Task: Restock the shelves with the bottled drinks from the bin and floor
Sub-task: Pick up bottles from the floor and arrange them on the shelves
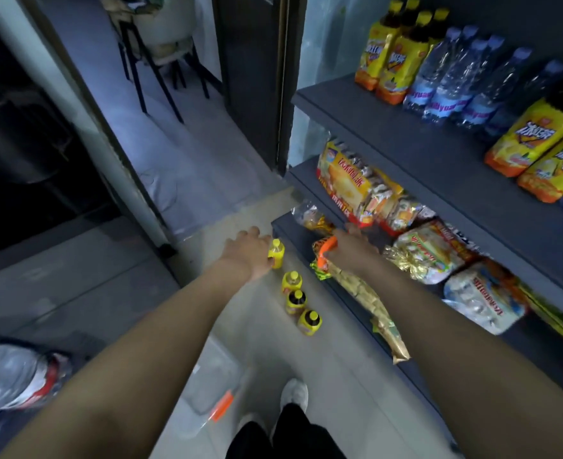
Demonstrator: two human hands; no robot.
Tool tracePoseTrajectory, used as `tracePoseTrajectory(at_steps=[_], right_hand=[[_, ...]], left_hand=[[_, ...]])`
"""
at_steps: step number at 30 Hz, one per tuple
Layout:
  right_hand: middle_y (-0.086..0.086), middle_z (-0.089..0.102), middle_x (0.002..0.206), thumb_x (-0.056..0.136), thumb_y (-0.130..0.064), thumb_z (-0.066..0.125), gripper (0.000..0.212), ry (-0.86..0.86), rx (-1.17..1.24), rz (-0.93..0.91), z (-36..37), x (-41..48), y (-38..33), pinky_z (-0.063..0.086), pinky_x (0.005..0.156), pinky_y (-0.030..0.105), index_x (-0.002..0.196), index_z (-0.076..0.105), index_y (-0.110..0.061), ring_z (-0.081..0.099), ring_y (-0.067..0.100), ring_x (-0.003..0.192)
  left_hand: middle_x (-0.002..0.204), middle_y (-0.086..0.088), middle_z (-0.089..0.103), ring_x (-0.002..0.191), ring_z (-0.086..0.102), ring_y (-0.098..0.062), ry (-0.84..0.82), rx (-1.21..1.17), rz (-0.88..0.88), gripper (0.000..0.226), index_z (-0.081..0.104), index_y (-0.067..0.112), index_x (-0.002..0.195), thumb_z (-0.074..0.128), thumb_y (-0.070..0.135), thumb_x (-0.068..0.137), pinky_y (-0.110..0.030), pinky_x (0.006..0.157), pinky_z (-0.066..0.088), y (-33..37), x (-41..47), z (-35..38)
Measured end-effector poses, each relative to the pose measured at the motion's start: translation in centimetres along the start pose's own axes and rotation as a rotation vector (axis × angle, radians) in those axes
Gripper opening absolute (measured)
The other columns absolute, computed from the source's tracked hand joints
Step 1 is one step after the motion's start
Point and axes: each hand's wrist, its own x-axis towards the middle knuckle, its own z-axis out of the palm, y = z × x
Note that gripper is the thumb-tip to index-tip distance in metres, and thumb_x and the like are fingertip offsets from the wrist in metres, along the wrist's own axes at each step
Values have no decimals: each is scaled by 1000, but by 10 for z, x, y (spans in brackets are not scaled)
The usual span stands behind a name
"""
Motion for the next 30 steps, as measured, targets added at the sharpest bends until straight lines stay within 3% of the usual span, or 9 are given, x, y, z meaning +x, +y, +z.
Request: tracePoseTrajectory(at_steps=[3, 9, 17, 20, 24, 30], right_hand=[[11, 14, 153, 91, -40, 53, 58, -52, -36, -6, 25, 8, -3, 33, 106, 49, 138, 36, -12, 28, 36, 135], [12, 14, 154, 91, -30, 52, 58, -175, -67, 3, 74, 30, 10, 32, 106, 51, 142, 28, -16, 28, 35, 136], [14, 28, 146, 91, -38, 53, 63, -314, -11, 29, 129, 92, 47, 37, 102, 51, 142, 27, -13, 37, 36, 130], [15, 35, 140, 92, -39, 51, 59, -325, 31, 39, 154, 114, 69, 39, 100, 49, 139, 32, -11, 40, 36, 126], [13, 27, 148, 94, -35, 49, 59, -378, 50, 46, 192, 143, 98, 34, 105, 50, 145, 26, -14, 31, 34, 134], [13, 34, 145, 94, -31, 52, 60, -368, 74, 63, 257, 187, 127, 37, 101, 45, 145, 26, -14, 38, 34, 130]], left_hand=[[136, -11, 37, 127, 37, -32, -15, 11, 3, 47, 40, 16, 136, 46, 33, 93, -46, 100, 36, -4, 3, 23], [134, -11, 40, 125, 38, -31, -72, 4, 25, 44, 41, 13, 133, 45, 31, 93, -44, 95, 38, -7, 19, 65], [142, -9, 36, 133, 30, -28, -118, -60, -10, 48, 40, 15, 135, 47, 31, 91, -43, 99, 37, 9, 77, 129], [145, -8, 33, 136, 27, -27, -123, -79, -26, 50, 40, 15, 136, 49, 32, 90, -41, 100, 37, 19, 103, 156], [149, -9, 28, 139, 23, -27, -174, -82, -23, 52, 37, 15, 138, 48, 33, 92, -42, 103, 34, 28, 137, 197], [148, -9, 30, 138, 26, -28, -261, -62, -38, 52, 38, 15, 138, 50, 33, 91, -44, 101, 37, 23, 179, 272]])
